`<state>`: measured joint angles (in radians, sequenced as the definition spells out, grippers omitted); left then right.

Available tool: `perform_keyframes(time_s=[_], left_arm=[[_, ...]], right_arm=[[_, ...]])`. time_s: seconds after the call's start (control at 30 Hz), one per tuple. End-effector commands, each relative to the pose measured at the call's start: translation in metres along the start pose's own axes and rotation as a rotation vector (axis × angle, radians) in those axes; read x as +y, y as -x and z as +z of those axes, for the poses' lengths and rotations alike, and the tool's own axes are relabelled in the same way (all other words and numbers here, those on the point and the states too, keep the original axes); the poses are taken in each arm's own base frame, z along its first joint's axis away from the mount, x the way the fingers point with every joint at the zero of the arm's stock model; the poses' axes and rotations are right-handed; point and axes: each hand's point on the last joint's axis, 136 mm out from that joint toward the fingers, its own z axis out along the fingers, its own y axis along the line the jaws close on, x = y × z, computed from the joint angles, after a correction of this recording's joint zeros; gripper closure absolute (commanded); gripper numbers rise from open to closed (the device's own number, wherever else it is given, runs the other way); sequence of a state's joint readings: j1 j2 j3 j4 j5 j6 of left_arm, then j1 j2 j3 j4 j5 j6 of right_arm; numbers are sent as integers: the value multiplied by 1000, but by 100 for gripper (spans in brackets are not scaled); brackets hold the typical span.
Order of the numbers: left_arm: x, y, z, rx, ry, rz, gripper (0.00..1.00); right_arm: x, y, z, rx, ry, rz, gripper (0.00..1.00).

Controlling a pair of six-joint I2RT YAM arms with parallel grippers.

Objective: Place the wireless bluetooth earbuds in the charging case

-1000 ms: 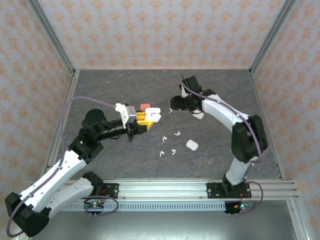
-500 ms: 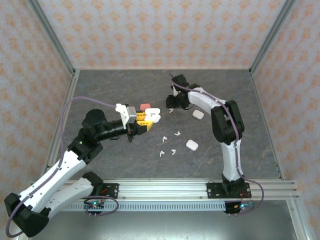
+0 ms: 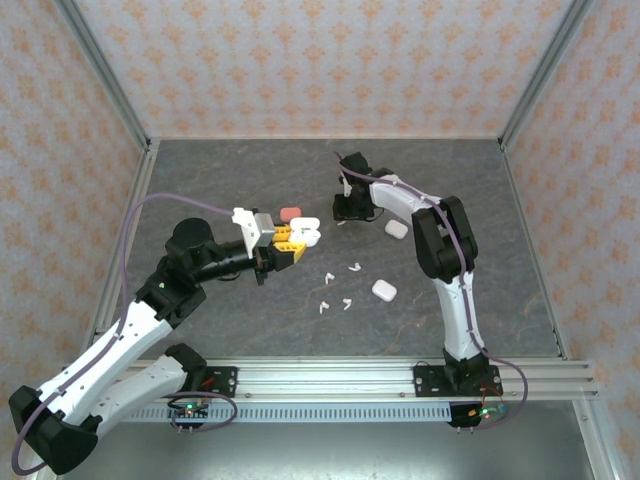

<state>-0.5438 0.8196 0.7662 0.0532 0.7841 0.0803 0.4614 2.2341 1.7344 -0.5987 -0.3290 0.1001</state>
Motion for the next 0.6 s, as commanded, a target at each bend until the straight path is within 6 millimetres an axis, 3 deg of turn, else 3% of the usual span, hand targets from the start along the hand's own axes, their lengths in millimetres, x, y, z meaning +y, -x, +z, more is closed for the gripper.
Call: perform_keyframes(time_s=[0.0,0.33,0.5,0.57], left_arm=[[-2,14,-4,-29,12,35,96],[5,9,-3,-9,47,28,96],[4,6,-2,-17,39,12,96],[2,7,-2,-36,26,3,96]], right_arm=[[-1,-9,9,45,-26,-20,69],[-1,-16,-1,35,-34,-47,77],[5,-8,-31,-56,-18,-90,80],[11,-4,-52,-117,11,-115,80]])
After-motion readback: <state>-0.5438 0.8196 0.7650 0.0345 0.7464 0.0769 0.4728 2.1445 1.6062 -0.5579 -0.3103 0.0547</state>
